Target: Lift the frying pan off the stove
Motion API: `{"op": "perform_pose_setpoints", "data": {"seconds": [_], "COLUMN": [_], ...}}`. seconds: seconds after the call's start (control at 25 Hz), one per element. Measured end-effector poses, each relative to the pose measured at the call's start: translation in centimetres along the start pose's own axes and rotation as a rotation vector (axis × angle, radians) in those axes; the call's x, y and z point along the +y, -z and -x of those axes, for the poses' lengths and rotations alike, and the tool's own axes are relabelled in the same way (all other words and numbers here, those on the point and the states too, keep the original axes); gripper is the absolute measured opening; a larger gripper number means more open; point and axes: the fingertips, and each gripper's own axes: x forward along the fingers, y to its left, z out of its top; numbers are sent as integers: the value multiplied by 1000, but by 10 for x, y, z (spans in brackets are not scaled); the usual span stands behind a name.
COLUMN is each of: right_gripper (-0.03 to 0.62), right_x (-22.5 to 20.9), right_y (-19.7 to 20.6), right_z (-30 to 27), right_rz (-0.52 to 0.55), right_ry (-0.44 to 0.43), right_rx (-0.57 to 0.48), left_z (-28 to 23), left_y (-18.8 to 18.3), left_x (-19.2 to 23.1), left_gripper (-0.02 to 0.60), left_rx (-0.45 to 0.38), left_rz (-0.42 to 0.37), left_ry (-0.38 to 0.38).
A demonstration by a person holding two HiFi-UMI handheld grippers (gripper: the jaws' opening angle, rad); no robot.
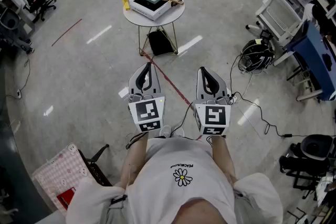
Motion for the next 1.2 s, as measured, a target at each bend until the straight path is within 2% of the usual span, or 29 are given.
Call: {"op": "perform_pose_setpoints", "data": {"seconds": [0.24, 0.36, 0.64, 0.8, 0.96, 1.2], "right_gripper": [-2, -2, -2, -2, -2, -2], "right_x": [0, -3, -21, -27, -28, -40], "right_y": [5, 9, 13, 26, 45, 44], "right_z": [0, -2, -5, -8, -9, -19], "right_rz": [-3, -5, -66, -69, -66, -72], "right_ry": [-11, -16, -35, -51, -78, -81], "right_rx": [9, 15, 17, 36, 64, 54], "left_z": [1, -3, -17, -22, -21, -40], "left_y": [0, -1, -5, 13, 29, 19], "left_x": [-1, -3, -16, -26, -37, -46], "left_gripper": [0, 0, 44, 0, 0, 0], "left_rx": [-5, -8, 16, 93, 111, 78], "left_rz": [15, 30, -15, -84, -42, -37], "left_ry": [-8, 12, 33, 35, 39, 50]}}
